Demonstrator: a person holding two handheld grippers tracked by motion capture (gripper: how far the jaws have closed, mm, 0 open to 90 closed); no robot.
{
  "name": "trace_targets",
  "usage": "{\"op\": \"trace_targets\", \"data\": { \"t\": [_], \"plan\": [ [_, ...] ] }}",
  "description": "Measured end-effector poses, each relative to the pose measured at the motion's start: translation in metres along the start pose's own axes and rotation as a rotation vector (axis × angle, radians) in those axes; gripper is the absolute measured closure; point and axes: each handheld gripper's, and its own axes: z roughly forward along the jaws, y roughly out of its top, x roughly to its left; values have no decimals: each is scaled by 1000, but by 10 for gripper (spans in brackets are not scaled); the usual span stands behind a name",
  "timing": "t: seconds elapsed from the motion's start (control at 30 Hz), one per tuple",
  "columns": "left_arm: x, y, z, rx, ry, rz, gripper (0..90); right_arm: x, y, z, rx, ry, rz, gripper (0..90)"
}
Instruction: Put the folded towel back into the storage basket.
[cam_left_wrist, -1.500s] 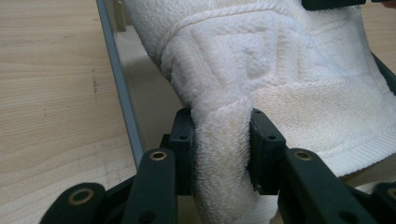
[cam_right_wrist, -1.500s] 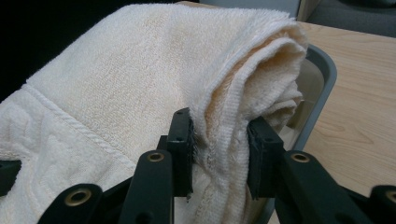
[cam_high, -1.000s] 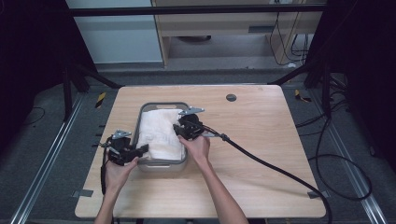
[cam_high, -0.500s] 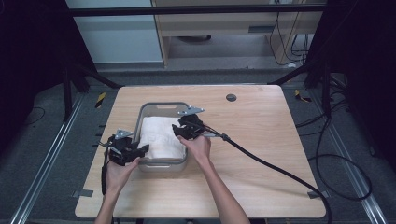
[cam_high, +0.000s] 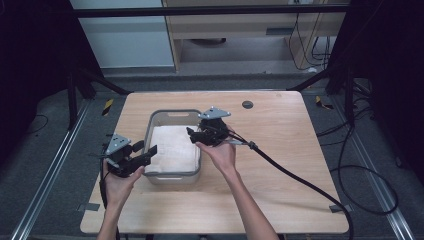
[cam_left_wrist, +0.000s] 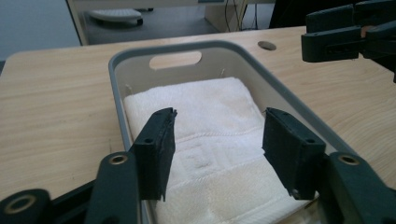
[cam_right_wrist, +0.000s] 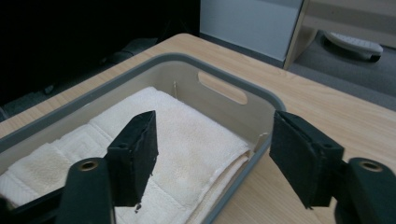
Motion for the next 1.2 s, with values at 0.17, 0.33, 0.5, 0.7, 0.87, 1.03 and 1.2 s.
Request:
{"op": "trace_targets", "data": {
  "t": [0.17,0.33,0.5,0.7,0.87,1.03,1.2],
  "plan": [
    [-8,2,-2,-23,-2,32,376,-6,1,-22,-25,10,-12,249],
    [-15,0,2,-13,-5,80,296,-19,-7,-46,-49,32,1,209],
    [-18,-5,7,1,4,118,267,-31,-16,-61,-63,25,6,167],
    [-17,-10,9,3,-18,106,247,-49,-37,-89,-81,13,4,148],
    [-14,-14,9,3,-26,92,236,-71,-63,-113,-83,-9,32,147],
    [-11,-18,10,4,-31,85,241,-89,-86,-131,-84,-34,57,147],
    [-9,-24,11,22,-29,101,258,-111,-116,-150,-76,-81,70,147]
  ]
}}
